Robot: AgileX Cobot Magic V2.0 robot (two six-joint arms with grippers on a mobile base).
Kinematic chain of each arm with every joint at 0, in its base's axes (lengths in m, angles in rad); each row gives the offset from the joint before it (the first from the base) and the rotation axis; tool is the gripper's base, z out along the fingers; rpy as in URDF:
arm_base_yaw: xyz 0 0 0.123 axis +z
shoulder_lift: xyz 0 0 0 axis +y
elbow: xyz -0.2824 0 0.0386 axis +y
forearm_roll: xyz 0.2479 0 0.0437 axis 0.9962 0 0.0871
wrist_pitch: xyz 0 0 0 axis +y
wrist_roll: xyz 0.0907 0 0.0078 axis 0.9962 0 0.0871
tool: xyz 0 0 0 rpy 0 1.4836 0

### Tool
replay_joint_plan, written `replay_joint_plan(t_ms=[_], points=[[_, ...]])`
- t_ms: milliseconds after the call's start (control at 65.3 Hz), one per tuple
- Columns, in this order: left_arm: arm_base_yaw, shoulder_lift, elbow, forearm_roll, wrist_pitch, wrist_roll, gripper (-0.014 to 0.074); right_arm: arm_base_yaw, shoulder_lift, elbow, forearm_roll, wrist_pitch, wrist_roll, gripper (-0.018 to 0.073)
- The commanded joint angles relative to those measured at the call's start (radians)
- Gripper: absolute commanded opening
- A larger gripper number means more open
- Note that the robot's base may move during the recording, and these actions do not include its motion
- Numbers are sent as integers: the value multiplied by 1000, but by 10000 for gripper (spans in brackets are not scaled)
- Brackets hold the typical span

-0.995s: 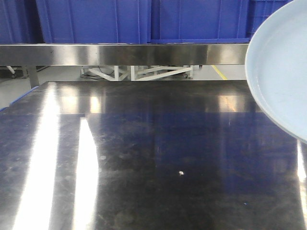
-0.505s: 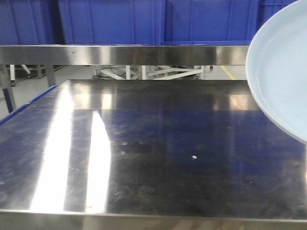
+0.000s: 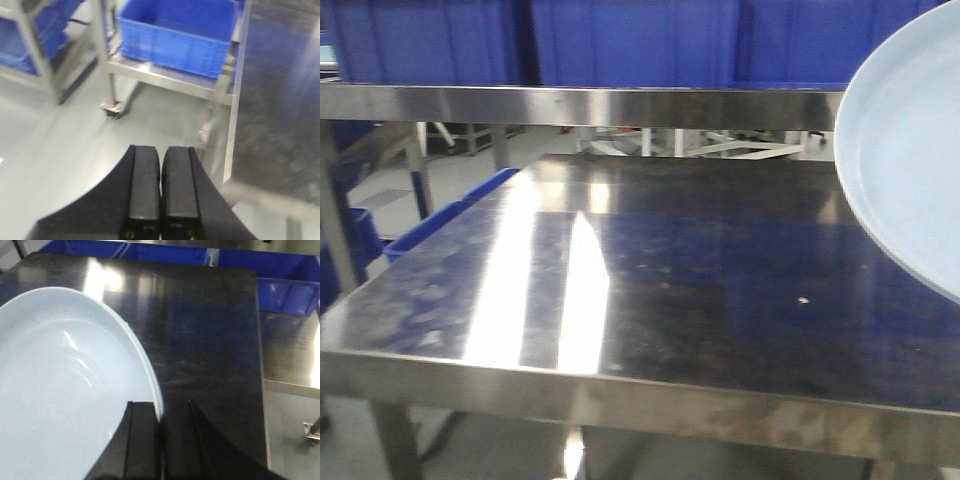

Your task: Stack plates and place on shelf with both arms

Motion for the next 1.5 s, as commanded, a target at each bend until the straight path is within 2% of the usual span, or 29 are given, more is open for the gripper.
replay_joint_plan(t_ms=[0, 1485], points=[[3, 6, -31, 5, -74, -12, 83, -6, 9, -29, -1, -91, -1, 25], [3, 6, -31, 5, -74, -12, 83, -6, 9, -29, -1, -91, -1, 25]])
